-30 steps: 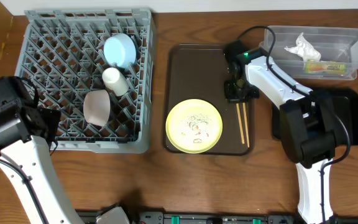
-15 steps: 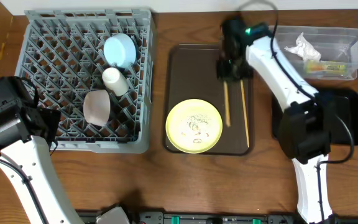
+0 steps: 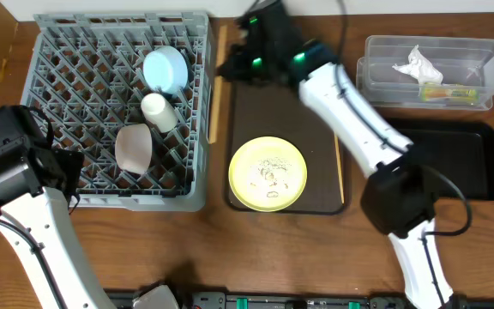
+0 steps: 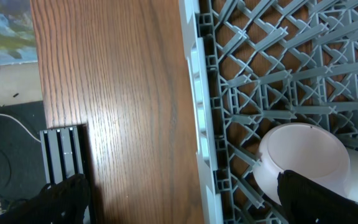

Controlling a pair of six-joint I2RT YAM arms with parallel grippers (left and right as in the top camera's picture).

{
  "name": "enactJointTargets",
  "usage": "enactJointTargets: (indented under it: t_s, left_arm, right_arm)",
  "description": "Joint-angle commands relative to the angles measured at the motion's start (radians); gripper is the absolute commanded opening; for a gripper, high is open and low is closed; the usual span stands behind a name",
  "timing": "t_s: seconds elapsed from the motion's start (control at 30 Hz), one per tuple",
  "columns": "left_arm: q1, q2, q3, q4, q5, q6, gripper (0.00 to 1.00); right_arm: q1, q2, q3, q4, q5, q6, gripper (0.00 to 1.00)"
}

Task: Sort waste into correct bins and load items into the dishwasher
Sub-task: 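Carry the grasped chopstick left and insert it into the rack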

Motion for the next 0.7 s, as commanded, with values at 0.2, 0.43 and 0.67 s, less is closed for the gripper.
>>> enactJointTargets:
  t_s: [0.2, 0.43, 0.67]
  left_arm:
    - [0.004, -0.006, 0.01, -0.002, -0.01, -0.005, 0.98]
    - [0.004, -0.006, 0.01, -0.002, -0.01, -0.005, 0.98]
    - [0.004, -0.006, 0.01, -0.002, -0.01, -0.005, 0.98]
  right_arm:
    - [0.178, -0.002, 0.009, 0.046, 0.199, 0.102, 0.01]
    - [0.205, 0.005, 0.009, 0.046, 0.246, 0.069, 0.01]
    - [0.218, 0.052, 0.008, 0.05, 0.268, 0.055, 0.01]
